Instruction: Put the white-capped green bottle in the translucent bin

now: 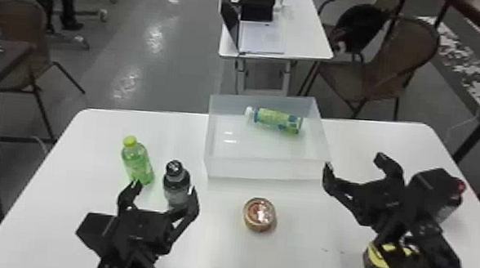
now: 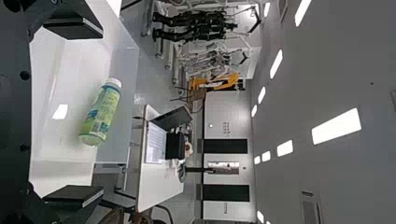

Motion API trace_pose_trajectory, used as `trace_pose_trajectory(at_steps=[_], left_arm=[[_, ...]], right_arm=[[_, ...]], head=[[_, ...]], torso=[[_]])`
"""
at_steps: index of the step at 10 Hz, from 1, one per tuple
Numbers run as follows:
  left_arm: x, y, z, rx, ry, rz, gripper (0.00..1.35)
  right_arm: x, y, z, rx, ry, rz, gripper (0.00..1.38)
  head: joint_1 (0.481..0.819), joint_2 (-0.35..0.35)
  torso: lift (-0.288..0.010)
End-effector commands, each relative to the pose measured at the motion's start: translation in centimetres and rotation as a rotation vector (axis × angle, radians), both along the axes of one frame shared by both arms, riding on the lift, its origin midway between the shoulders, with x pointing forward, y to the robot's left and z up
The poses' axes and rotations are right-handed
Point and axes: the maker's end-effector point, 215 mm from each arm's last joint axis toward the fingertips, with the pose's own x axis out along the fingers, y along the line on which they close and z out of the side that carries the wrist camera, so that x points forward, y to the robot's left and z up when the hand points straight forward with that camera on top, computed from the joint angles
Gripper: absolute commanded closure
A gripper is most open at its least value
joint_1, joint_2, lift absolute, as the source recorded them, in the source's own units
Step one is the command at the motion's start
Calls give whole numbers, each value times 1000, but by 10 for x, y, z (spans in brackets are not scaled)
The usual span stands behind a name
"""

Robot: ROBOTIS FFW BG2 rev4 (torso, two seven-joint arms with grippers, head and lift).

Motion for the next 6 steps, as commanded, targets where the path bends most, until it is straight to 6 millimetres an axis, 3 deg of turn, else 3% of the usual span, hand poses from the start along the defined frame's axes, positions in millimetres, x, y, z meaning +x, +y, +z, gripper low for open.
trace_pose_trajectory(at_steps=[1, 2, 4, 6], left_arm=[[-4, 2, -3, 4, 7, 10, 111], [-8, 6, -4, 9, 12, 21, 111], [-12, 10, -4, 27, 21, 34, 111], [-15, 13, -7, 31, 31, 46, 113]], right_arm=[[-35, -11, -13, -45, 32, -30, 121], [-52, -13, -27, -33, 66, -49, 121], [-76, -19, -34, -35, 91, -105, 121], [-81, -29, -43, -10, 112, -166, 121]], head=[[695, 44], [695, 36], [695, 37], [695, 27]], torso=[[-47], [-47], [-47], [-47]])
